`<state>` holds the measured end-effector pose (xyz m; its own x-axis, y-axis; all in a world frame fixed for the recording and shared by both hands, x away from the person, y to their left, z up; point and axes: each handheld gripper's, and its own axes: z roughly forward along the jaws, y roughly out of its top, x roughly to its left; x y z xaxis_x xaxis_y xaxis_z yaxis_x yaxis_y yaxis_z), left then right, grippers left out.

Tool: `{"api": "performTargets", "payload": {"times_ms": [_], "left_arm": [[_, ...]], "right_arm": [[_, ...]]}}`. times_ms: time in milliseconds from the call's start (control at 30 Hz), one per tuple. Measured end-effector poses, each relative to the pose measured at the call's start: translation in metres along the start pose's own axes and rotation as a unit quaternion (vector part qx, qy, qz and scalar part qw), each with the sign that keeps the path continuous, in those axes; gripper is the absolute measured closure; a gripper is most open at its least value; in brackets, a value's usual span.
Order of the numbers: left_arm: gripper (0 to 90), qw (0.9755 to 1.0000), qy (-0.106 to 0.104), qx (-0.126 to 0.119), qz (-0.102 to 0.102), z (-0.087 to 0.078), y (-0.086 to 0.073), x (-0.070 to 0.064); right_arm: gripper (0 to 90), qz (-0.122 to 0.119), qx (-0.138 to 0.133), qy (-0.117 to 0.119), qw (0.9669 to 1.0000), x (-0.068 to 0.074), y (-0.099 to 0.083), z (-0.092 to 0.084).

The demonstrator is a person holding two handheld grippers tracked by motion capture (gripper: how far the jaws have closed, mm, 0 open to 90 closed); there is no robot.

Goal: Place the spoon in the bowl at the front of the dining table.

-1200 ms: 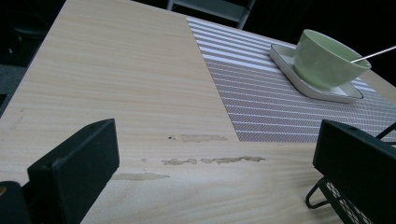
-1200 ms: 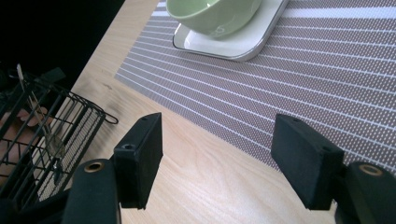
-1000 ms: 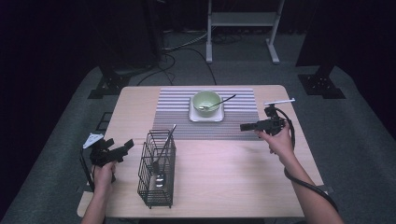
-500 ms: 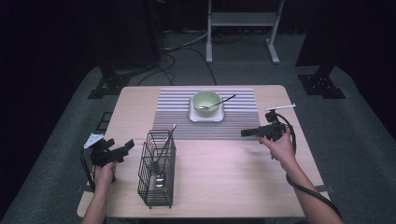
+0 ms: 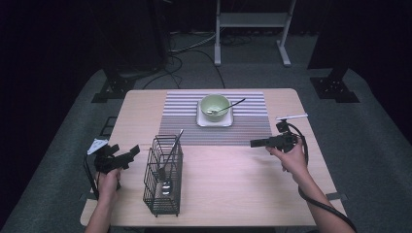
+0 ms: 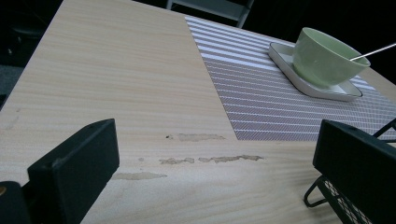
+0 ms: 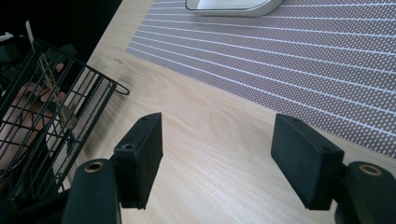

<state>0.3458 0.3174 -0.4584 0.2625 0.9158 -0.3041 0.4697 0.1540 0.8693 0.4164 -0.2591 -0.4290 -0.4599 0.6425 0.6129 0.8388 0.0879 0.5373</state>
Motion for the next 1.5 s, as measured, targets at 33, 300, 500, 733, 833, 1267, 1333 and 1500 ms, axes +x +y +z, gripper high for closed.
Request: {"api": "performTargets", "payload": {"times_ms": [33, 300, 500, 733, 833, 1267, 1333, 1500], "left_arm": [[0.0, 1.0000, 0.000, 0.000, 0.000, 0.000, 0.000, 0.000], [0.0, 1.0000, 0.000, 0.000, 0.000, 0.000, 0.000, 0.000], [0.0, 1.0000, 0.000, 0.000, -0.001, 0.001, 0.000, 0.000], [0.0, 1.0000, 0.000, 0.000, -0.001, 0.001, -0.001, -0.001], [0.0, 1.0000, 0.000, 0.000, 0.000, 0.001, -0.001, -0.001], [0.0, 1.0000, 0.001, 0.001, -0.001, 0.001, -0.001, -0.001], [0.0, 1.0000, 0.001, 0.000, -0.001, 0.001, -0.001, -0.001], [0.0, 1.0000, 0.001, 0.001, 0.000, 0.001, -0.001, -0.001]], "right_arm": [[33.0, -0.001, 0.000, 0.001, 1.0000, 0.001, -0.001, 0.000], [33.0, -0.005, -0.003, 0.000, 1.0000, 0.002, -0.008, -0.004], [33.0, -0.004, -0.011, 0.008, 0.9999, 0.002, -0.015, -0.007], [33.0, -0.006, -0.012, 0.006, 0.9999, 0.003, -0.027, -0.010], [33.0, -0.006, -0.014, 0.010, 0.9998, 0.003, -0.030, -0.011], [32.7, -0.017, -0.008, 0.020, 0.9996, 0.015, -0.048, -0.013], [32.7, -0.019, -0.007, 0.020, 0.9996, 0.016, -0.050, -0.013], [32.6, -0.024, -0.005, 0.017, 0.9996, 0.017, -0.056, -0.012]]}}
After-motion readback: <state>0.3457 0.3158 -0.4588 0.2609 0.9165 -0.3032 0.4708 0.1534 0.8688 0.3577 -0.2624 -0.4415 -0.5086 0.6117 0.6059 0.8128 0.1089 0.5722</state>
